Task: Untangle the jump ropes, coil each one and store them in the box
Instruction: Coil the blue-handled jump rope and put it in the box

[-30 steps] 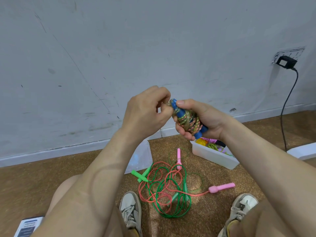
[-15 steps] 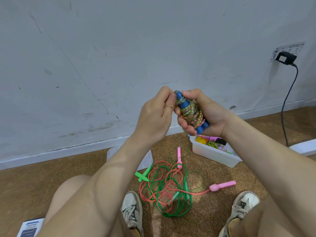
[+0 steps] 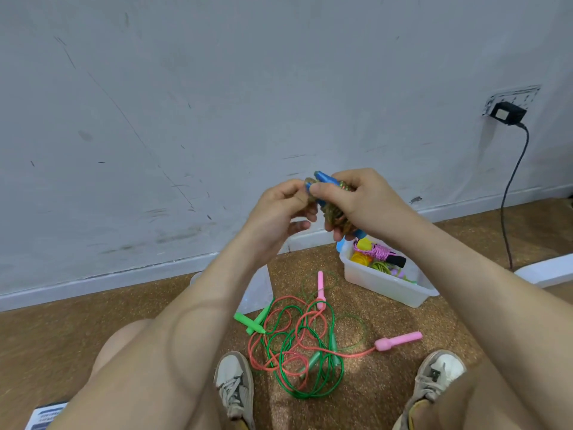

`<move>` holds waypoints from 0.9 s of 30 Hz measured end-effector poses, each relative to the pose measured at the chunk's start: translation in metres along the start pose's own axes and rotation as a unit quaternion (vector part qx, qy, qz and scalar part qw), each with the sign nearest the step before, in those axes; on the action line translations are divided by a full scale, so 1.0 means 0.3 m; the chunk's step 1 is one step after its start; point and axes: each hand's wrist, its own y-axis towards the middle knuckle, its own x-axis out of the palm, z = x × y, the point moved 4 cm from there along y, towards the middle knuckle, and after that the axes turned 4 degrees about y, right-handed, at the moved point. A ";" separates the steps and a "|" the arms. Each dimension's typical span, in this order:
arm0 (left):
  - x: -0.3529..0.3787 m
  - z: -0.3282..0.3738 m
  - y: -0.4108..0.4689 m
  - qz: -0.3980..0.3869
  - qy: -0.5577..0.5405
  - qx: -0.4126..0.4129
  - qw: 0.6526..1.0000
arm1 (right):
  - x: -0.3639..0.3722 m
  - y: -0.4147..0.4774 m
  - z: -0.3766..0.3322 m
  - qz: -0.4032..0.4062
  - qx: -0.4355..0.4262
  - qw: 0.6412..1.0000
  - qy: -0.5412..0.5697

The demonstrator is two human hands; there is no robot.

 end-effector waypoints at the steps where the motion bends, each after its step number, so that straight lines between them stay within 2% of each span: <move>1: -0.004 0.013 -0.004 0.009 0.018 0.001 1.000 | -0.006 0.006 0.003 0.009 0.014 1.000 0.012; 5: 0.049 0.049 -0.008 -0.017 0.033 -0.008 0.999 | -0.064 0.025 0.015 0.043 0.078 0.994 0.057; 9: 0.099 0.062 0.047 -0.016 0.106 -0.013 0.994 | -0.103 0.025 0.022 -0.040 0.147 0.986 0.073; 13: 0.157 0.043 0.151 -0.011 0.094 -0.050 0.994 | -0.211 0.052 0.053 -0.084 0.184 0.978 0.047; 16: 0.203 -0.005 0.244 0.024 0.057 -0.066 0.996 | -0.331 0.084 0.089 -0.126 0.194 0.973 0.001; 19: 0.266 -0.097 0.336 0.048 0.011 -0.092 0.995 | -0.436 0.115 0.194 -0.093 0.210 0.973 -0.001; 23: 0.376 -0.279 0.440 0.026 0.033 -0.136 0.990 | -0.521 0.143 0.450 -0.013 0.233 0.972 -0.027; 27: 0.465 -0.526 0.549 -0.027 0.095 -0.195 0.976 | -0.592 0.168 0.714 -0.011 0.239 0.957 -0.162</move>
